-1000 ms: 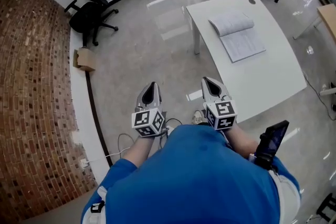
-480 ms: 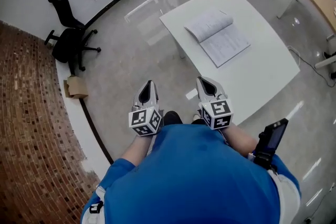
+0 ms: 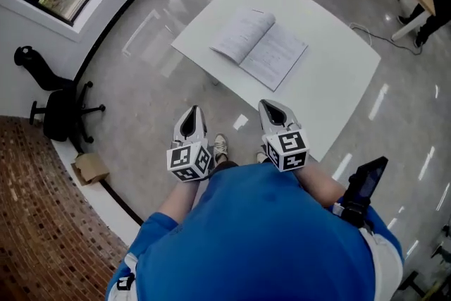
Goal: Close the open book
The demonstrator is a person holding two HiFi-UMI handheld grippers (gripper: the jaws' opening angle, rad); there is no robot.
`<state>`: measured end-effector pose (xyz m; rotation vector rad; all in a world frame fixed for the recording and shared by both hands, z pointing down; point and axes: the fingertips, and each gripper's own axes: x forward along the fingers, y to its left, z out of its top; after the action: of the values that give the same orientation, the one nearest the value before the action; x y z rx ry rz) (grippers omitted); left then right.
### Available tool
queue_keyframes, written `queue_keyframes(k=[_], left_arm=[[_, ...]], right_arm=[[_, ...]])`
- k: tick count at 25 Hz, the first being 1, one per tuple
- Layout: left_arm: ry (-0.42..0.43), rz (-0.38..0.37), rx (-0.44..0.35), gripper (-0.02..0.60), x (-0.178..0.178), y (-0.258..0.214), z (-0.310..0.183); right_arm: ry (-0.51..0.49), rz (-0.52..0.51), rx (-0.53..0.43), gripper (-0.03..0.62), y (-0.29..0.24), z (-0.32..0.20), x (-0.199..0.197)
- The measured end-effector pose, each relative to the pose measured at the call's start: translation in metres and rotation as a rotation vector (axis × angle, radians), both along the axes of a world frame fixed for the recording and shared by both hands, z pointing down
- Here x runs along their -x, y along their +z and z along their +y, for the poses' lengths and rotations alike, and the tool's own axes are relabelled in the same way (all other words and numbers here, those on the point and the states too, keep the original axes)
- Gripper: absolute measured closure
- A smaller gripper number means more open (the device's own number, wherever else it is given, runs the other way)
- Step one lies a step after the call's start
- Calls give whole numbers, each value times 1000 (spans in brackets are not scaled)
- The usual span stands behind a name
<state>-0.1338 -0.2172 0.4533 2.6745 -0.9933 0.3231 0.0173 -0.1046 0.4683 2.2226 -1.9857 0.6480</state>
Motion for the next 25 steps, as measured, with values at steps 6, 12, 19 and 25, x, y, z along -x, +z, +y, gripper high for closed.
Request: queue_keyframes(k=[6, 12, 19, 25], left_arm=[[155, 23, 22, 575, -9, -4, -61], [303, 47, 45, 575, -20, -6, -109], [376, 46, 67, 575, -37, 4, -142], [444, 22, 57, 575, -66, 2, -145]], right_arm=[[145, 30, 40, 592, -9, -37, 8], [310, 66, 65, 592, -22, -66, 13], [428, 73, 92, 592, -17, -69, 12], [520, 62, 82, 592, -18, -56, -5]])
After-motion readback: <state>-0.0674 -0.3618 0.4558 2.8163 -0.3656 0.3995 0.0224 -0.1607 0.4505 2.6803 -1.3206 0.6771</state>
